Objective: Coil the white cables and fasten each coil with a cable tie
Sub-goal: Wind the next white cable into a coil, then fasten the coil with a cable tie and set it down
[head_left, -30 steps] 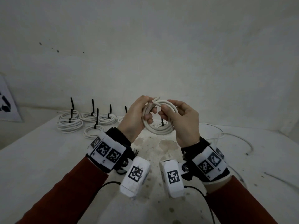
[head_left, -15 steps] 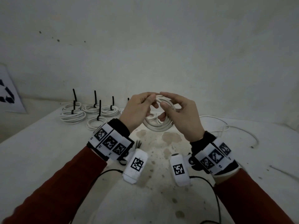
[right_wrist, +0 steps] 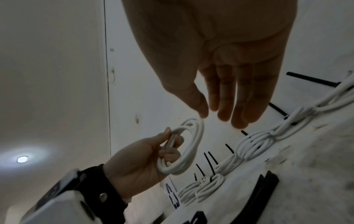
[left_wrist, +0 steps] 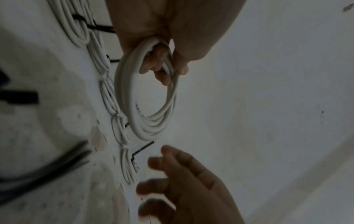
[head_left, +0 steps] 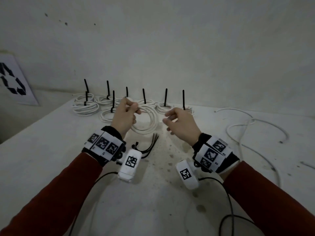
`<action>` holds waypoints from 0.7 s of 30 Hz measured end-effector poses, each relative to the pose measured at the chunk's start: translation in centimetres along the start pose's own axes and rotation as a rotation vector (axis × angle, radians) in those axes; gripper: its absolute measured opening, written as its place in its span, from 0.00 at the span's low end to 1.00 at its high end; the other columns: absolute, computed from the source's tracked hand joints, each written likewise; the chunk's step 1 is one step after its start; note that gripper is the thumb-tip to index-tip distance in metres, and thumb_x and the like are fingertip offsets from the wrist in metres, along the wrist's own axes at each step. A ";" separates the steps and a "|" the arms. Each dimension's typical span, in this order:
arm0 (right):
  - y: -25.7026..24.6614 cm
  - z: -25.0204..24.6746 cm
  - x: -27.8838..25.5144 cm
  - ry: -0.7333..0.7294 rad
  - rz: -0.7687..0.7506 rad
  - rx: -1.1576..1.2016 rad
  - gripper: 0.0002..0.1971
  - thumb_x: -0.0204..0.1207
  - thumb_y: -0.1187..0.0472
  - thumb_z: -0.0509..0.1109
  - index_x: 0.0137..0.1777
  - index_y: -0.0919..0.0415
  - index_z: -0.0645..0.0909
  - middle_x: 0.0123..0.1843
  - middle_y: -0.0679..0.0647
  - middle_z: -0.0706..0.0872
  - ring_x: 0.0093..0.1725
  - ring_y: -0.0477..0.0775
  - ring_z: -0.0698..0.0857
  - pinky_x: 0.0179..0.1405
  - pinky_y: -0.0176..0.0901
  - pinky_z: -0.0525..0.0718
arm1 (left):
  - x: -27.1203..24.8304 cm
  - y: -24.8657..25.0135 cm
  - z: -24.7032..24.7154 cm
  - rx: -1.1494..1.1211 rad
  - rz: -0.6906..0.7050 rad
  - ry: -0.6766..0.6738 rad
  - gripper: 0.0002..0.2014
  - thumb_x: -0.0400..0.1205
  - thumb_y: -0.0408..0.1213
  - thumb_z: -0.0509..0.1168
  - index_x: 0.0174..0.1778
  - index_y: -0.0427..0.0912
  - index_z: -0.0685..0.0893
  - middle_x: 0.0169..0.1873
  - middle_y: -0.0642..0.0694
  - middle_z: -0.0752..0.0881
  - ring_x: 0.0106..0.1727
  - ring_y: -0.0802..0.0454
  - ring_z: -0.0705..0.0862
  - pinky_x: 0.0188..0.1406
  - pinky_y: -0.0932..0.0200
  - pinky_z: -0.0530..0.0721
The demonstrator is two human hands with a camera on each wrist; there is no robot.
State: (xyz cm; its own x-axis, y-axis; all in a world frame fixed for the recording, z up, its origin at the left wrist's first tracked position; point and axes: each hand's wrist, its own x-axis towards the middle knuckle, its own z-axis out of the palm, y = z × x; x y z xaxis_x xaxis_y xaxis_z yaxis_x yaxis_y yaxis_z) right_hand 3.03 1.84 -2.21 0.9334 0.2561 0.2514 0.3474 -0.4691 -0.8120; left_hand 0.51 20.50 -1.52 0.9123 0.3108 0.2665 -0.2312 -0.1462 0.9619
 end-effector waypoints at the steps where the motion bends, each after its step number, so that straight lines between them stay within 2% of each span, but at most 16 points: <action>1: 0.0 0.2 -0.2 -0.085 -0.043 -0.080 0.04 0.76 0.58 0.73 0.48 0.55 0.83 0.45 0.51 0.88 0.40 0.48 0.86 0.45 0.47 0.85 | 0.3 -0.2 -0.7 0.013 -0.003 0.031 0.12 0.87 0.34 0.56 0.37 0.44 0.67 0.31 0.44 0.80 0.26 0.52 0.68 0.23 0.63 0.68; 3: -0.7 0.7 -0.6 -0.274 -0.170 -0.215 0.03 0.75 0.60 0.74 0.46 0.57 0.87 0.45 0.49 0.89 0.36 0.37 0.82 0.40 0.31 0.79 | 0.8 -0.4 -1.8 0.028 -0.003 0.064 0.12 0.87 0.34 0.56 0.37 0.45 0.67 0.31 0.44 0.79 0.26 0.52 0.69 0.22 0.63 0.68; 5: -2.0 1.5 -0.6 -0.413 -0.253 -0.336 0.05 0.75 0.59 0.75 0.48 0.59 0.89 0.46 0.48 0.90 0.37 0.36 0.81 0.38 0.22 0.75 | 1.3 -0.5 -2.4 0.048 0.008 0.078 0.12 0.87 0.35 0.56 0.37 0.45 0.66 0.31 0.44 0.79 0.23 0.53 0.68 0.23 0.62 0.68; 6: -2.5 2.2 -0.4 -0.465 -0.267 -0.397 0.07 0.75 0.58 0.75 0.49 0.59 0.90 0.47 0.49 0.90 0.38 0.38 0.82 0.39 0.24 0.76 | 1.4 -0.5 -2.6 0.057 0.013 0.084 0.12 0.87 0.35 0.56 0.37 0.45 0.67 0.31 0.44 0.79 0.22 0.53 0.68 0.23 0.61 0.69; 8: -3.4 3.8 0.1 -0.552 -0.248 -0.520 0.12 0.75 0.52 0.75 0.48 0.61 0.90 0.47 0.52 0.91 0.43 0.48 0.85 0.41 0.36 0.82 | 1.7 -0.4 -2.8 0.072 0.026 0.097 0.12 0.87 0.35 0.56 0.37 0.46 0.67 0.31 0.45 0.79 0.22 0.53 0.68 0.24 0.59 0.69; 10: -3.8 5.4 0.6 -0.633 -0.199 -0.644 0.20 0.74 0.45 0.74 0.40 0.65 0.87 0.39 0.55 0.89 0.37 0.54 0.84 0.35 0.43 0.80 | 1.8 -0.4 -2.9 0.077 0.036 0.107 0.12 0.87 0.35 0.56 0.37 0.46 0.67 0.31 0.45 0.79 0.24 0.52 0.68 0.24 0.59 0.68; 12: -4.2 6.5 0.8 -0.667 -0.174 -0.731 0.24 0.73 0.42 0.74 0.33 0.66 0.81 0.31 0.56 0.83 0.30 0.54 0.77 0.28 0.43 0.74 | 1.9 -0.4 -2.9 0.075 0.044 0.115 0.12 0.87 0.35 0.56 0.37 0.46 0.67 0.31 0.45 0.80 0.24 0.52 0.68 0.24 0.59 0.68; 15: -4.3 6.9 1.1 -0.668 -0.177 -0.737 0.21 0.74 0.46 0.75 0.39 0.69 0.86 0.37 0.59 0.88 0.35 0.56 0.83 0.33 0.45 0.80 | 1.8 -0.4 -2.8 0.070 0.042 0.116 0.12 0.87 0.35 0.56 0.37 0.46 0.67 0.31 0.45 0.80 0.24 0.52 0.69 0.24 0.60 0.69; 18: -4.1 6.3 1.3 -0.662 -0.172 -0.669 0.18 0.77 0.52 0.73 0.45 0.72 0.87 0.42 0.64 0.90 0.37 0.57 0.80 0.35 0.44 0.78 | 1.8 -0.3 -2.7 0.052 0.038 0.105 0.12 0.87 0.35 0.56 0.37 0.45 0.67 0.32 0.44 0.80 0.25 0.51 0.69 0.25 0.59 0.69; 21: -4.0 4.4 1.1 -0.626 -0.156 -0.564 0.14 0.77 0.52 0.72 0.52 0.63 0.90 0.45 0.54 0.90 0.39 0.50 0.83 0.36 0.37 0.80 | 2.0 0.0 -2.3 0.044 0.035 0.094 0.11 0.87 0.35 0.56 0.38 0.45 0.67 0.32 0.44 0.81 0.25 0.51 0.69 0.24 0.60 0.70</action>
State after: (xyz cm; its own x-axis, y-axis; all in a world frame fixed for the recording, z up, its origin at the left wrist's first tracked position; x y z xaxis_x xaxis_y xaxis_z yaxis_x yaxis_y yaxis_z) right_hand 2.27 7.69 -0.98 0.7070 0.6944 -0.1340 0.6155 -0.6975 -0.3670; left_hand 1.53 23.29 -0.84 0.8677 0.3914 0.3065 -0.2456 -0.1986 0.9488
